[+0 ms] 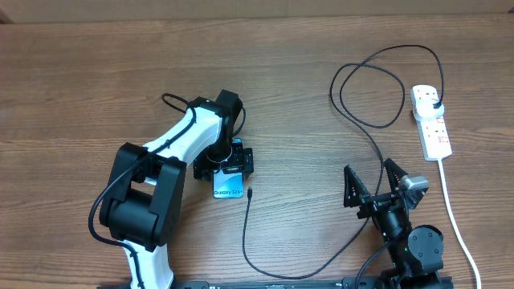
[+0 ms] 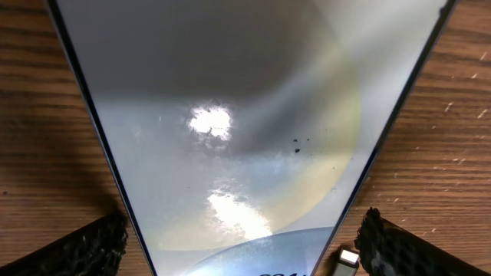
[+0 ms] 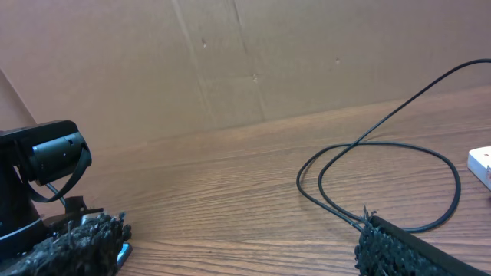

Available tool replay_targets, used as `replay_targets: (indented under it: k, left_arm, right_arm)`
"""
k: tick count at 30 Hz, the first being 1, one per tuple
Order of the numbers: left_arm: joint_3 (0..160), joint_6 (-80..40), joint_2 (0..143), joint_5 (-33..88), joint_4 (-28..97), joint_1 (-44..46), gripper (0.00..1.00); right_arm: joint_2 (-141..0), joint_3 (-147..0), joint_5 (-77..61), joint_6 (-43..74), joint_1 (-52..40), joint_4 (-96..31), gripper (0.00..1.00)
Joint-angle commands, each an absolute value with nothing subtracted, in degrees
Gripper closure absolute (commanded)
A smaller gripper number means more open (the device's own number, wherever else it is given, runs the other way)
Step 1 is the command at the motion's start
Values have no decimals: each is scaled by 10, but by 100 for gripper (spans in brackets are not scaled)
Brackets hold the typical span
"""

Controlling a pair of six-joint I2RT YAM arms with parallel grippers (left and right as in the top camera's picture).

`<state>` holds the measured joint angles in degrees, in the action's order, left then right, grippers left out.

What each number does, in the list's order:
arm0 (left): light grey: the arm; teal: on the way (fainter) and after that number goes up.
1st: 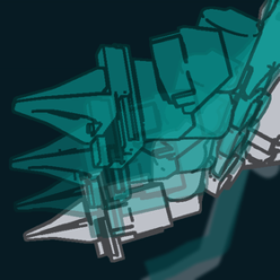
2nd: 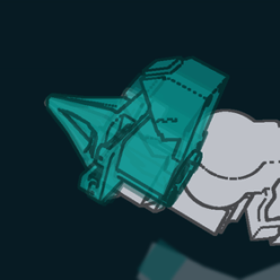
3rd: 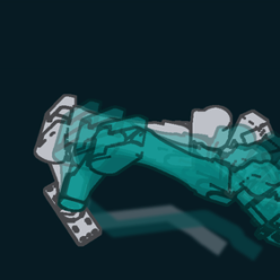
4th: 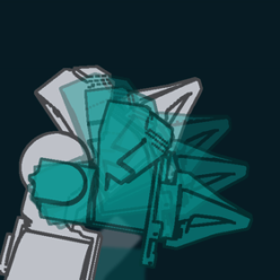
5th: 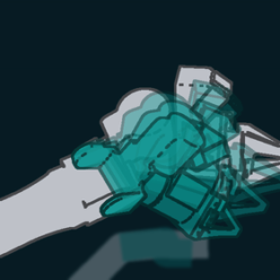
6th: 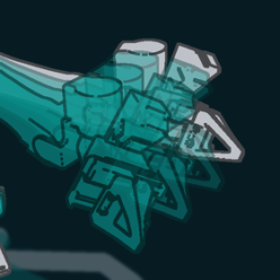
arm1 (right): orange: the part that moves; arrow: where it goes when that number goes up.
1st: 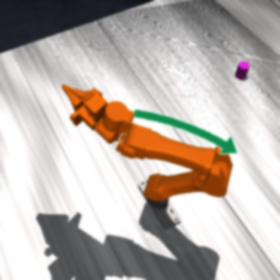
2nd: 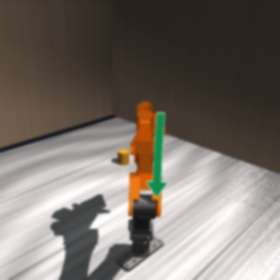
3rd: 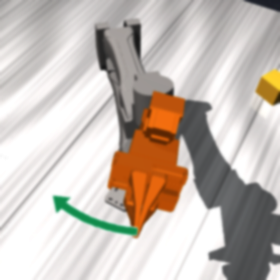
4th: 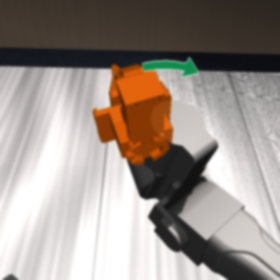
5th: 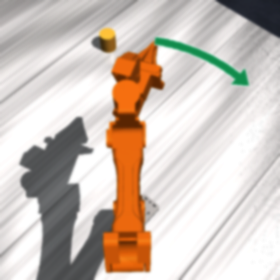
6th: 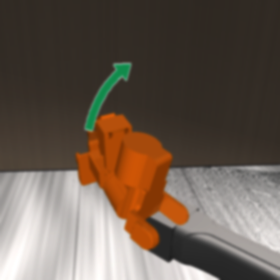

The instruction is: Plug charger to phone and switch on socket

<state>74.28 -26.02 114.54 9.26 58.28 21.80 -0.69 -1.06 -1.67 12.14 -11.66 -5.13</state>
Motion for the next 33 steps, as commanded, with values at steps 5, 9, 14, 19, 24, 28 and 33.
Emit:
replay_targets:
  k: [5, 9, 14, 19, 24, 28, 33]
  left_arm:
    - [727, -257, 1170, 101, 564, 222, 0]
    - [727, -257, 1170, 101, 549, 222, 0]
    - [727, -258, 1170, 99, 536, 222, 0]
    - [727, -260, 1170, 83, 527, 222, 0]
    - [727, -297, 1170, 11, 524, 222, 0]
    - [727, -305, 1170, -4, 515, 222, 0]
    - [727, -305, 1170, -5, 514, 222, 0]
  right_arm:
    - [-2, -4, -18, 119, -116, -47, 0]
    - [-2, -4, -18, 119, -116, -47, 0]
    - [-2, -4, -18, 119, -116, -47, 0]
    - [-2, -4, -18, 119, -116, -47, 0]
    - [-2, -4, -18, 119, -116, -47, 0]
    - [-2, -4, -18, 119, -116, -47, 0]
    - [-2, -4, -18, 119, -116, -47, 0]
